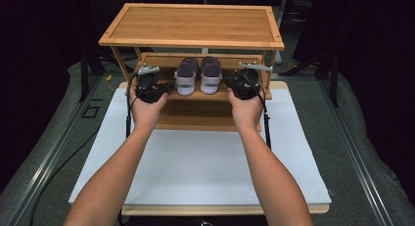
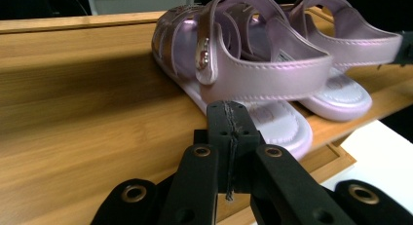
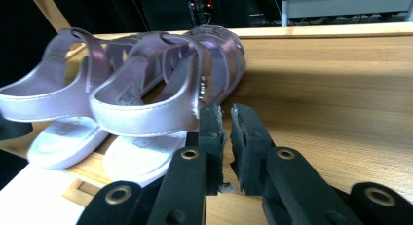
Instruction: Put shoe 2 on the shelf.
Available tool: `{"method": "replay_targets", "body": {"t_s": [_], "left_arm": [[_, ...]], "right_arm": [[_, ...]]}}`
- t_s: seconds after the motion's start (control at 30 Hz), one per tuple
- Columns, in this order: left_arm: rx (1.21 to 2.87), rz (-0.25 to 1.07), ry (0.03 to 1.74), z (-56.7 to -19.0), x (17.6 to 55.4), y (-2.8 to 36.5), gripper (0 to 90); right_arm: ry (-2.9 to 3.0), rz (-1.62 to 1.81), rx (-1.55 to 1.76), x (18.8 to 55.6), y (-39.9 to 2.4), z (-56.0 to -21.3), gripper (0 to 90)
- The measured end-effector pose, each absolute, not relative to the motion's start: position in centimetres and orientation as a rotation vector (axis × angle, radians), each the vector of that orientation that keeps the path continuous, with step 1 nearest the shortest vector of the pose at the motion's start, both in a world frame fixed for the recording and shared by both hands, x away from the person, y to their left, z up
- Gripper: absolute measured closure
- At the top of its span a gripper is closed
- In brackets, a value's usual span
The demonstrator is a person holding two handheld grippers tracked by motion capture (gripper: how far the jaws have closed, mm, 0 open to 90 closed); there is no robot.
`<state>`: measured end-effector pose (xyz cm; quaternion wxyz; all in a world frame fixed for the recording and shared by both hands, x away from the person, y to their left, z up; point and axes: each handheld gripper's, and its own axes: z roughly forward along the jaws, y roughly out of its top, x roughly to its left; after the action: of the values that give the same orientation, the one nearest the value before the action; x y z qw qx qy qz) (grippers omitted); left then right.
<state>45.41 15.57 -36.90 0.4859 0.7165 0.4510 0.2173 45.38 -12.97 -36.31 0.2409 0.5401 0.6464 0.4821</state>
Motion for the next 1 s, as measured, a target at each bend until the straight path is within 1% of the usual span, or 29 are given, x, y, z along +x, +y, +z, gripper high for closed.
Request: {"method": "replay_targets", "body": {"t_s": [0.13, 0.4, 0.53, 0.67, 0.73, 0.77, 0.97, 1.0], "left_arm": [[1.745, 0.525, 1.126, -37.0, 46.1, 15.5, 90.0], [1.730, 0.492, 1.137, -37.6, 47.0, 14.8, 90.0], [1.741, 0.495, 1.135, -37.6, 47.3, 14.4, 90.0], [1.748, 0.491, 1.134, -37.5, 47.6, 14.0, 90.0], [1.759, 0.492, 1.129, -37.5, 47.9, 13.8, 90.0], [1.759, 0.490, 1.130, -37.5, 48.0, 13.8, 90.0], [1.788, 0.516, 1.129, -37.2, 48.8, 13.4, 90.0], [1.798, 0.524, 1.113, -37.2, 49.1, 13.4, 90.0]], "right_arm": [[1.779, 1.329, 1.482, 45.7, -13.1, -36.5, 83.7], [1.790, 1.319, 1.503, 46.8, -12.7, -37.4, 83.5], [1.807, 1.337, 1.525, 47.3, -12.4, -37.8, 83.3], [1.821, 1.354, 1.521, 47.7, -12.0, -38.2, 85.1], [1.865, 1.377, 1.511, 47.7, -11.8, -38.3, 89.3], [1.816, 1.340, 1.524, 47.8, -11.4, -38.4, 90.0], [1.874, 1.381, 1.535, 48.0, -11.6, -38.2, 90.0], [1.858, 1.342, 1.540, 48.0, -11.4, -38.0, 90.0]]}}
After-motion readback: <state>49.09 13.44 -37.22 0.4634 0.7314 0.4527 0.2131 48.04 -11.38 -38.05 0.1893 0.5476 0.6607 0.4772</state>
